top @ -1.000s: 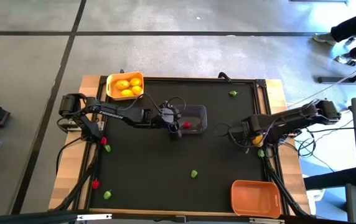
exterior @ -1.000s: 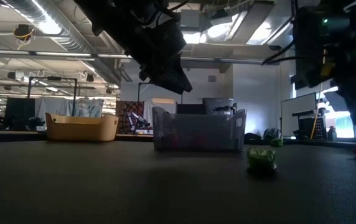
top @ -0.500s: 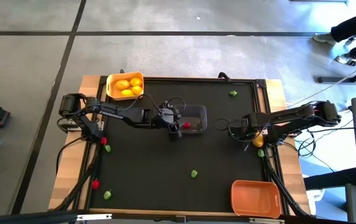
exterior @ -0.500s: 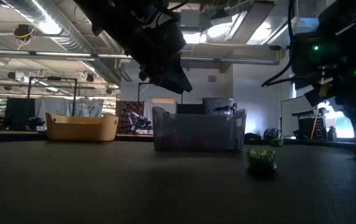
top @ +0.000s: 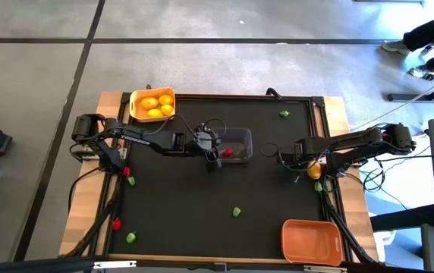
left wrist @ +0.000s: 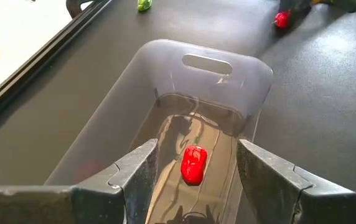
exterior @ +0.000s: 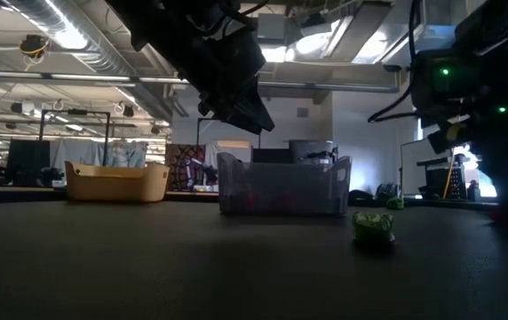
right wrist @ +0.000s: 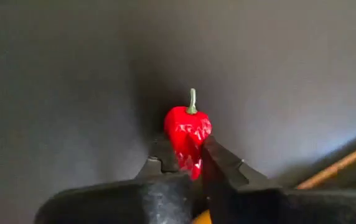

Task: Sort produce into baskets
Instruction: Put the red bell pepper into the transparent bin

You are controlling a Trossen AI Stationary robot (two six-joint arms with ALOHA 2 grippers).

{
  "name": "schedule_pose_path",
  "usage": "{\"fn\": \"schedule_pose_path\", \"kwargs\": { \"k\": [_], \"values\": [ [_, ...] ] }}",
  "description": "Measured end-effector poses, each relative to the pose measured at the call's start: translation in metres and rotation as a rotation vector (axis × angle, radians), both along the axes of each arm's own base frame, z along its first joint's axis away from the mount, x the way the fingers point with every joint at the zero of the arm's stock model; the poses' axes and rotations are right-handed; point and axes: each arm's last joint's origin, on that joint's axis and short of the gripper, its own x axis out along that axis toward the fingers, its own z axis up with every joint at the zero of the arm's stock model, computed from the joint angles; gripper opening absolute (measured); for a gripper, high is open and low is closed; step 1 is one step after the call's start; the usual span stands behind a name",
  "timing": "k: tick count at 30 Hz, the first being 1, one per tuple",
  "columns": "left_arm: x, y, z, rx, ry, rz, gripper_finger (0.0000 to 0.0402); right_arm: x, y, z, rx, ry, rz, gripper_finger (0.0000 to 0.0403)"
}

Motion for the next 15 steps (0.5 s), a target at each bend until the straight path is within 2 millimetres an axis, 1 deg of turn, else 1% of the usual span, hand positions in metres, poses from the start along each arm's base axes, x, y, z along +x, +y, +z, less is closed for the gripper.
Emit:
{"fn": "schedule_pose_path", "kwargs": {
  "k": [2,5,11,15],
  "values": [
    [0.0,0.0,0.0,0.004,0.002,-0.003,0.0212,0.005,0.0,0.004,-0.011,-0.032,0.0,0.001],
    [0.0,0.0,0.0,0.003,0.003,-0.002,0.0212,0.012,-0.002,0.015,-0.038,-0.059,0.007,0.0018],
    [0.0,-0.004,0.0,0.001,0.003,-0.012,0.0212,0.031,-0.004,0.049,-0.117,-0.173,0.095,0.0003],
    [0.0,-0.008,0.001,-0.012,-0.003,-0.013,0.0212,0.045,-0.006,0.071,-0.179,-0.267,0.152,0.0008]
  ]
}}
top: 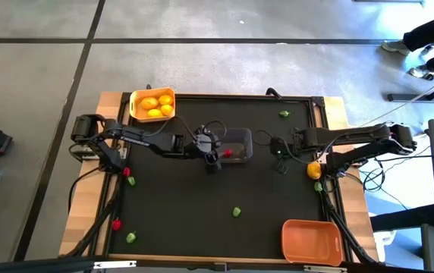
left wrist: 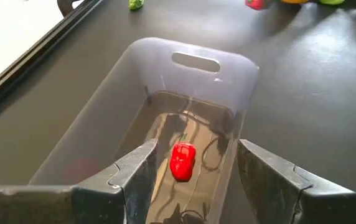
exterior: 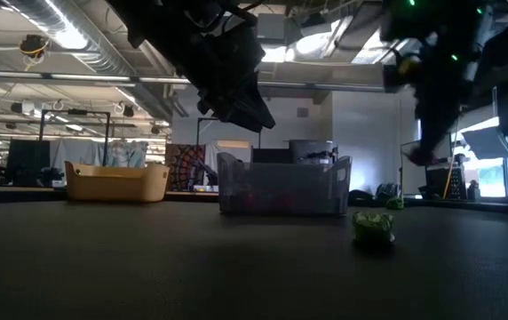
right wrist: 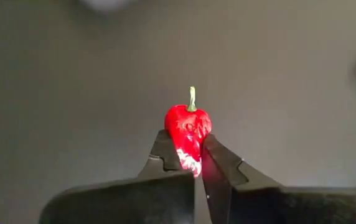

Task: Sort produce into baskets
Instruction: Put the red bell pepper into the transparent bin

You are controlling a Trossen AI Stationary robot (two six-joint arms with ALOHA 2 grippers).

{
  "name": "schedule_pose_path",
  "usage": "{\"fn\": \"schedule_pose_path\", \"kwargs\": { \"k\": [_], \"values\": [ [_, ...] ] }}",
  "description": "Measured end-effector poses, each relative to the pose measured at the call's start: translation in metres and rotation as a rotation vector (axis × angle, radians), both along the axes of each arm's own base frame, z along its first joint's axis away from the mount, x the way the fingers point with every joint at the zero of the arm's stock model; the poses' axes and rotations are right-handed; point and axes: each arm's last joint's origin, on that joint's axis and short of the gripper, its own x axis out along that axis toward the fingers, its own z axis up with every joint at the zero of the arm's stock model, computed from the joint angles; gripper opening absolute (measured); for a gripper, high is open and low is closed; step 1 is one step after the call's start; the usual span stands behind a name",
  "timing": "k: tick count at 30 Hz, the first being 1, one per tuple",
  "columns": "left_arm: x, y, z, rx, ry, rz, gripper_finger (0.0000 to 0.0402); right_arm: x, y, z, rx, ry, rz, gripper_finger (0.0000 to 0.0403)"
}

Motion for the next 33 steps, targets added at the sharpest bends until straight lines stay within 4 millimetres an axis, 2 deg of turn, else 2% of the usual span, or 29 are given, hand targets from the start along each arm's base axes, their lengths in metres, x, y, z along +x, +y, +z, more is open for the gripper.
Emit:
{"fn": "schedule_pose_path", "kwargs": {
  "k": [6,18,24,33],
  "values": [
    [-0.007,-0.006,0.008,-0.001,0.016,-0.016,0.0212,0.02,-0.002,0.027,-0.073,-0.172,0.074,0.0009],
    [-0.024,-0.008,0.028,-0.021,0.023,-0.004,0.0212,0.06,-0.004,0.047,-0.201,-0.538,0.236,0.001],
    [-0.024,-0.008,0.03,-0.023,0.015,-0.003,0.0211,0.083,-0.005,0.034,-0.244,-0.566,0.269,0.001],
    [-0.025,-0.008,0.03,-0.042,0.01,0.013,0.0211,0.111,-0.018,-0.008,-0.277,-0.472,0.243,0.001]
  ]
}}
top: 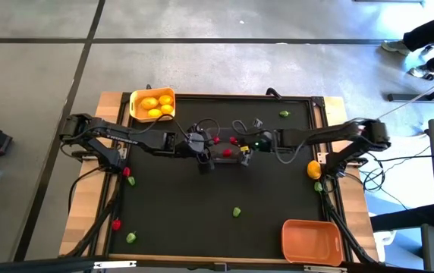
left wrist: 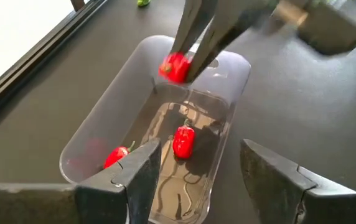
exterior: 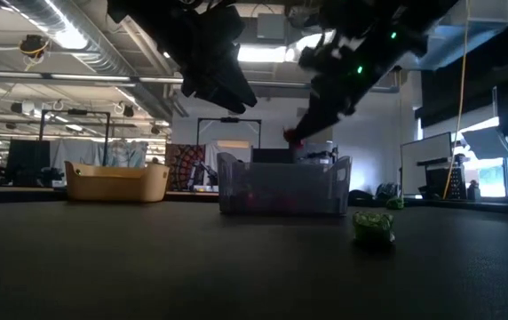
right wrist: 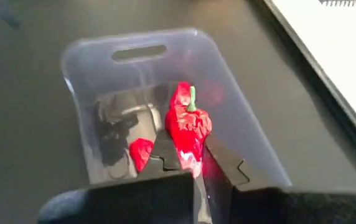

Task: Sort produce into baskets
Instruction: Put the red bell pepper into the transparent bin, then put the green bell pepper into the orange bin

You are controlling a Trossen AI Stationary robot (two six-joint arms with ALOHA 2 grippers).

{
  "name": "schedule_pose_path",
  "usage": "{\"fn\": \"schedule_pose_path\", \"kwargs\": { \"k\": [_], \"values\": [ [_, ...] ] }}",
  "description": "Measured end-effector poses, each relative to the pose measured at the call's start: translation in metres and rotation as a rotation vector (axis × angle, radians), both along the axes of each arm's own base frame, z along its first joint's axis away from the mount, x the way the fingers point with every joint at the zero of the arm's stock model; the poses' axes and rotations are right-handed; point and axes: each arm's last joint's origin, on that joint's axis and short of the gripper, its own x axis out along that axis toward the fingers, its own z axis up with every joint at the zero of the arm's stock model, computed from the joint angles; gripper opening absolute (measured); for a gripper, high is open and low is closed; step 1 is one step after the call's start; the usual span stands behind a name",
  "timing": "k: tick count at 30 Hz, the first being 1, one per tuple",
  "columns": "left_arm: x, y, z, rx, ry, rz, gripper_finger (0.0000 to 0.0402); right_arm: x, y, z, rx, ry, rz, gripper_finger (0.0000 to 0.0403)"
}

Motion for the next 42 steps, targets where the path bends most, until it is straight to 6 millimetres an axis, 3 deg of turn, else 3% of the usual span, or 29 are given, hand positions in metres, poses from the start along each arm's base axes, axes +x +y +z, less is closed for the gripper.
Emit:
{"fn": "schedule_pose_path", "kwargs": {
  "k": [7,17,29,35,42],
  "values": [
    [0.0,0.0,0.0,-0.001,-0.001,0.001,0.0211,0.013,-0.009,-0.027,0.016,0.039,-0.035,0.001],
    [0.0,0.0,0.0,0.0,-0.001,0.0,0.0212,0.016,-0.01,-0.035,0.064,0.038,-0.028,0.0014],
    [0.001,0.0,0.001,-0.013,-0.026,0.011,0.0212,0.016,-0.01,-0.035,0.071,0.037,-0.033,0.0146],
    [0.002,-0.002,0.003,-0.019,-0.047,0.007,0.0212,0.01,-0.003,-0.011,0.073,-0.037,0.015,0.0162],
    [0.003,-0.007,0.002,-0.013,-0.04,-0.041,0.0212,0.004,0.024,0.013,0.062,-0.108,0.16,0.0161]
  ]
}}
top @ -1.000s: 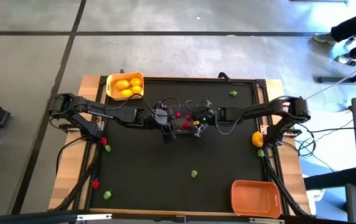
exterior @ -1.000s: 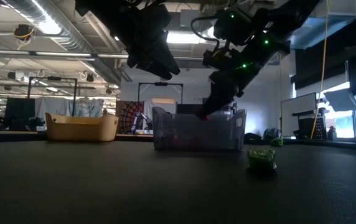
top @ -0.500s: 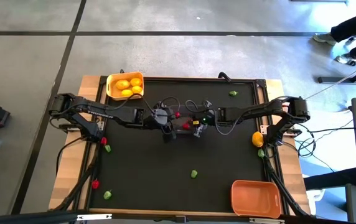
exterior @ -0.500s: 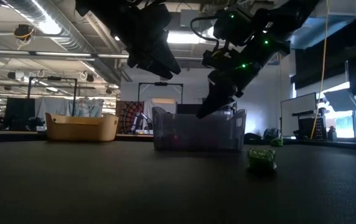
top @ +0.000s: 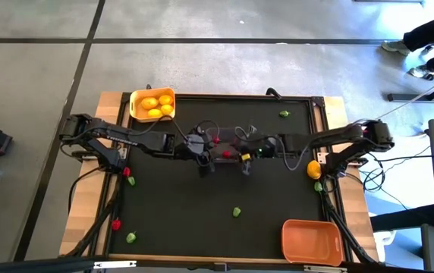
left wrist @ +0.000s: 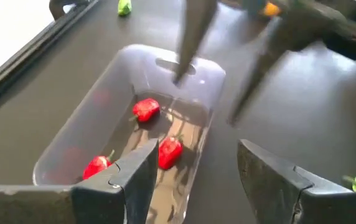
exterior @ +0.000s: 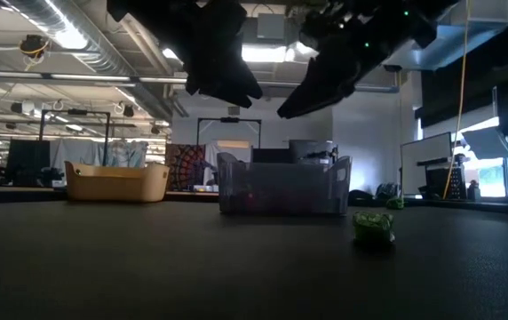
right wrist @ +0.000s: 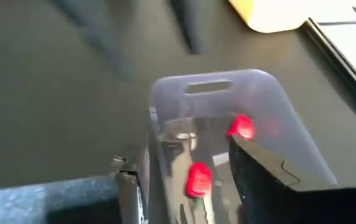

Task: Sort produce into baskets
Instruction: Put the green bell pepper into the orange bin

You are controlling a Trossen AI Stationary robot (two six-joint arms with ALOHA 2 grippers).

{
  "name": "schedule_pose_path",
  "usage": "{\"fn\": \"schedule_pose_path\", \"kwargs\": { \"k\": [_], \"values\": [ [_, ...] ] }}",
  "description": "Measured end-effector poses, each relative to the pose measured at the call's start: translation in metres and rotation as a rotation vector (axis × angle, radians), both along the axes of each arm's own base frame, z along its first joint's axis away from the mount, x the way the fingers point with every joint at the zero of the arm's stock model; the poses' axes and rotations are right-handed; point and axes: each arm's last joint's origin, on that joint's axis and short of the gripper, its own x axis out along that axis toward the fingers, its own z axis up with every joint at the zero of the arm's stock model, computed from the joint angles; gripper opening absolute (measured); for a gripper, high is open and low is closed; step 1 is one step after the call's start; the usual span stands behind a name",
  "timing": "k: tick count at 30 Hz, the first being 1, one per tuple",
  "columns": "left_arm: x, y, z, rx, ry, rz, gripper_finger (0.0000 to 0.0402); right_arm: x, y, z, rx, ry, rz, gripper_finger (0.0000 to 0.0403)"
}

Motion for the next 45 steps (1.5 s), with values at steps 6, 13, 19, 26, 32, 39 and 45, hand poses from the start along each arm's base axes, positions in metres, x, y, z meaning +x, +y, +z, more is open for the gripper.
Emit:
{"fn": "schedule_pose_path", "kwargs": {
  "k": [6,13,19,26,32,39,45],
  "values": [
    [0.002,0.0,0.005,0.03,-0.009,-0.047,0.0214,0.001,0.014,-0.004,-0.02,0.018,0.057,0.016],
    [-0.009,0.001,0.023,-0.009,0.114,-0.019,0.0265,0.0,0.015,-0.007,-0.017,0.028,0.06,0.016],
    [-0.027,-0.007,0.029,-0.131,0.27,0.034,0.0295,0.0,0.015,-0.007,-0.018,0.03,0.059,0.016],
    [-0.052,-0.025,0.02,-0.259,0.467,0.165,0.0296,0.0,0.015,-0.007,-0.021,0.029,0.06,0.016],
    [-0.077,-0.043,0.015,-0.326,0.649,0.326,0.0296,0.0,0.015,-0.007,-0.022,0.028,0.06,0.016],
    [-0.1,-0.06,0.014,-0.366,0.793,0.475,0.0296,0.0,0.015,-0.007,-0.04,0.032,0.073,0.016],
    [-0.108,-0.071,0.014,-0.398,0.801,0.595,0.0296,0.0,0.015,-0.007,-0.041,0.032,0.074,0.016]
  ]
}}
